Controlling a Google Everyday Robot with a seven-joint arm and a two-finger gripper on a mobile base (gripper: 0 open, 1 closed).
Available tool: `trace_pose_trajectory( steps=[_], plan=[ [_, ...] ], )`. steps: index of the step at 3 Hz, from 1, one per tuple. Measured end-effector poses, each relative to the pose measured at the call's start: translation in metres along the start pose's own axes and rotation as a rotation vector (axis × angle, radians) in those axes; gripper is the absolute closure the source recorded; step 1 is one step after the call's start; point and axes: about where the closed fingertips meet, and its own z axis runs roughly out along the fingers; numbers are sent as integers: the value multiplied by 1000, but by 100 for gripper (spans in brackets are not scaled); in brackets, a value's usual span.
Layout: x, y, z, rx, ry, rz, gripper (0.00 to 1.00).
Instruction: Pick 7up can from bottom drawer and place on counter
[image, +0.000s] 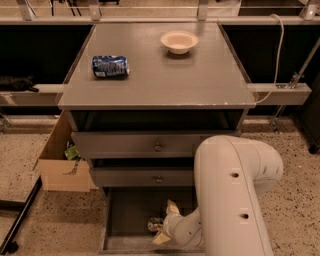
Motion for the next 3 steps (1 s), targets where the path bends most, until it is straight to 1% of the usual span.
trace_pose_trajectory(
  steps=[1,2,3],
  plan=[
    [1,0,21,-29,24,21,0],
    [13,1,51,-43,64,50,0],
    [13,1,51,-43,64,50,0]
  ],
)
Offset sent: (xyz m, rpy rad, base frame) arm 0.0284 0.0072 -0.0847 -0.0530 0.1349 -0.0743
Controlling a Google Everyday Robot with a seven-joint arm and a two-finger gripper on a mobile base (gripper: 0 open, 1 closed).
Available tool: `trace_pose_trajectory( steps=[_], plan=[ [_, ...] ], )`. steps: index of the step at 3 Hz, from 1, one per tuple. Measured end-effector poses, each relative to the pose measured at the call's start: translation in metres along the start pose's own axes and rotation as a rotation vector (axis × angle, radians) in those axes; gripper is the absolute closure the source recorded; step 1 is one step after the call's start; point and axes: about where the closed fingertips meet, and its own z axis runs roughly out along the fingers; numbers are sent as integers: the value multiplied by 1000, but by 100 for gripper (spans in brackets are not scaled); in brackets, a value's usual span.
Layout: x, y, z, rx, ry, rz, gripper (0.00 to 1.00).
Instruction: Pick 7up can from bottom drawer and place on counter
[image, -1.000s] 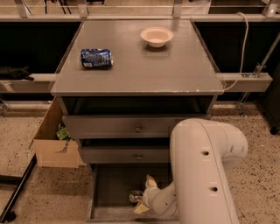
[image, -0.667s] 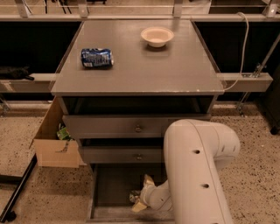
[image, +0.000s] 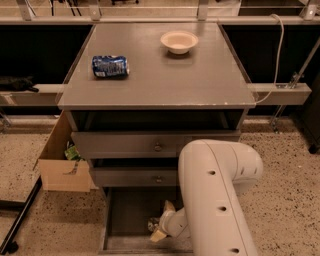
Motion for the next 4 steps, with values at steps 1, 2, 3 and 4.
trace_pose_trajectory(
  steps=[1,2,3,4],
  plan=[
    [19,-2,10,-55,-6,59,0],
    [41,-5,20,-94,12,101,0],
    [41,-5,21,-101,13,102,0],
    [40,-1,24,-117,6,143,0]
  ],
)
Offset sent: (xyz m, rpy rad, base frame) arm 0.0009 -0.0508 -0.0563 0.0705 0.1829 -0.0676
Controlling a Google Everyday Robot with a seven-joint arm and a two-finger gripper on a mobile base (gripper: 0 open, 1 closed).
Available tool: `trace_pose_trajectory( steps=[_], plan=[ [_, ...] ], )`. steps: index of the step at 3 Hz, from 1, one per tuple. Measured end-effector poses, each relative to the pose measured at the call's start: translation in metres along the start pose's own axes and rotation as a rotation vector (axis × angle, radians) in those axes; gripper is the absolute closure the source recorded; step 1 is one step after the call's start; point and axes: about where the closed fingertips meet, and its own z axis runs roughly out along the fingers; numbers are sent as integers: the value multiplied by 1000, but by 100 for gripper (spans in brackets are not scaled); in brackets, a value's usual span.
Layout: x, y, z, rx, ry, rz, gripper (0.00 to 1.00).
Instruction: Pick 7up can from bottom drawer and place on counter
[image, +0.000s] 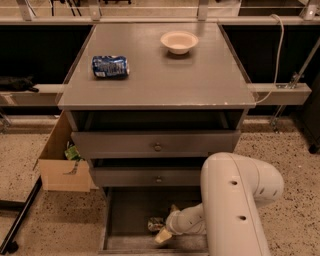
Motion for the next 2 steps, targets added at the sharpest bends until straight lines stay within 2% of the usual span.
trace_pose_trajectory(
  steps=[1,2],
  plan=[
    [-2,11,51,-66,73,60,0],
    [-2,11,51,-66,73,60,0]
  ],
)
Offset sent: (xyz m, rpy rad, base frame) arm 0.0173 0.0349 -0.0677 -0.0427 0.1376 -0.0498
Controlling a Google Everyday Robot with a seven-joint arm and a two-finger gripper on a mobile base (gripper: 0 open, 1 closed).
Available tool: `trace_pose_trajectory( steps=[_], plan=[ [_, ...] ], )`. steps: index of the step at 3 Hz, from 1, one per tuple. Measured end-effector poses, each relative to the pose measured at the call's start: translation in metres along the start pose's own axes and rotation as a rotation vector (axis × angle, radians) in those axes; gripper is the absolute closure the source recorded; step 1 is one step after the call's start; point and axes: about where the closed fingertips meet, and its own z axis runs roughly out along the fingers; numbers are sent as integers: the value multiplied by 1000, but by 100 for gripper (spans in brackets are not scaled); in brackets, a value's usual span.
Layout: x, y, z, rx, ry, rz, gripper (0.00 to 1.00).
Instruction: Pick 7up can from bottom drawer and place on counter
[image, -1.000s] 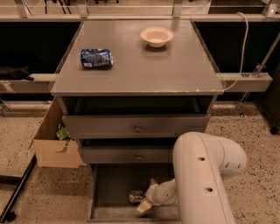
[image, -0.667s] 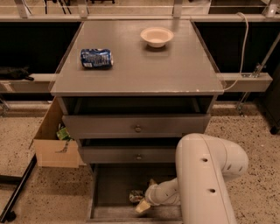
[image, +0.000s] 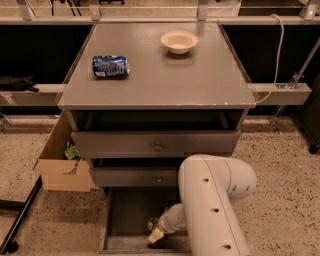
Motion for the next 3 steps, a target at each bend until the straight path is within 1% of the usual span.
trace_pose_trajectory(
  steps=[1,3],
  plan=[
    [0,0,0,0,0,0,18],
    [0,0,0,0,0,0,65]
  ],
)
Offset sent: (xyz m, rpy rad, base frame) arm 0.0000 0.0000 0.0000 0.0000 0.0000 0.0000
